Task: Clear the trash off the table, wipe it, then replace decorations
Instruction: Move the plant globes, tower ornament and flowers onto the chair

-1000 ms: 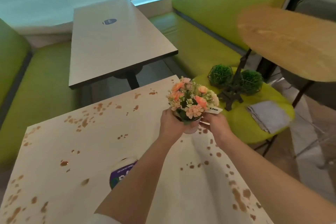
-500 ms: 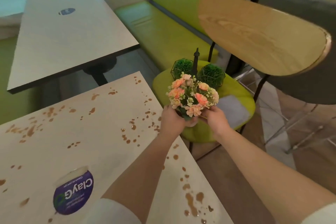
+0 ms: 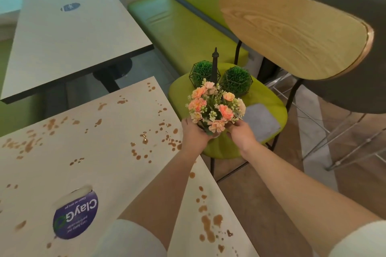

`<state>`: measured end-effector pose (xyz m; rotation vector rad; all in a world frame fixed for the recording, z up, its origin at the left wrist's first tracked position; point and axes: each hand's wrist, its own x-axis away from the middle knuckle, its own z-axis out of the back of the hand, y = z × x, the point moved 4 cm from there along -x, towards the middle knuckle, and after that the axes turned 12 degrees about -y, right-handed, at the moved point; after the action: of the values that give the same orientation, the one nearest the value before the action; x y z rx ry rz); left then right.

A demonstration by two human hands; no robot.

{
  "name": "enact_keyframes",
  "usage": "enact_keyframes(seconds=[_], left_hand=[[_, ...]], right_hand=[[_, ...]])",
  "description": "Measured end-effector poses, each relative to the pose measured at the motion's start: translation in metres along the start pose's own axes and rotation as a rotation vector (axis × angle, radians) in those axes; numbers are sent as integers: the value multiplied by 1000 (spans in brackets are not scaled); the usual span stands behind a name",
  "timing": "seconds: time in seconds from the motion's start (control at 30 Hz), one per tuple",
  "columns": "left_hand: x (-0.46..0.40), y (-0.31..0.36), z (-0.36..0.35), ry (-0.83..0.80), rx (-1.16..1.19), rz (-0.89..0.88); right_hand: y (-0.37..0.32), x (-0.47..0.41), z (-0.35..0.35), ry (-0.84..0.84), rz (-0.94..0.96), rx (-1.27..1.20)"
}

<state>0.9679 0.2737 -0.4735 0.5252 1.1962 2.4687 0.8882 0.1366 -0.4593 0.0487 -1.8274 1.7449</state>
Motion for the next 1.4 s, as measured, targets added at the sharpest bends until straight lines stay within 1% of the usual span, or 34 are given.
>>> enact_keyframes(seconds=[0.07,0.17,0.23,0.33,0.47,0.6,0.7,0.83,0.93,1.07,1.2,1.33,1.4], left_hand=[[11,11,5,0,43,29],[25,12,9,-9,196,117],[35,11,13,-11,256,134],[49,10,21,-11,300,143],[65,8,25,-38,315,254],[83,8,16,-98,364,344],[95,19,1,-135,332,316],[101,37,-20,-256,158,247],[94,45,-33,-311,115,246],[71,59,-57,-333,98,285],[46,70,-80,-346,64,354],[22,79,-104,-299,82,436],[11,82,-114,-252,42,469]], right_hand=[[0,1,-1,-14,-5,2],[1,7,0,-25,-16,12],[2,13,1,-34,-32,30],[7,26,5,-5,-70,87],[10,51,12,32,-54,89],[14,74,22,106,-47,100],[20,84,33,130,-51,114],[25,86,53,182,-40,110],[23,78,68,202,-21,119],[14,47,94,187,-37,206],[7,16,115,120,-47,332],[16,-14,142,111,-78,436],[24,-29,156,103,-104,536]])
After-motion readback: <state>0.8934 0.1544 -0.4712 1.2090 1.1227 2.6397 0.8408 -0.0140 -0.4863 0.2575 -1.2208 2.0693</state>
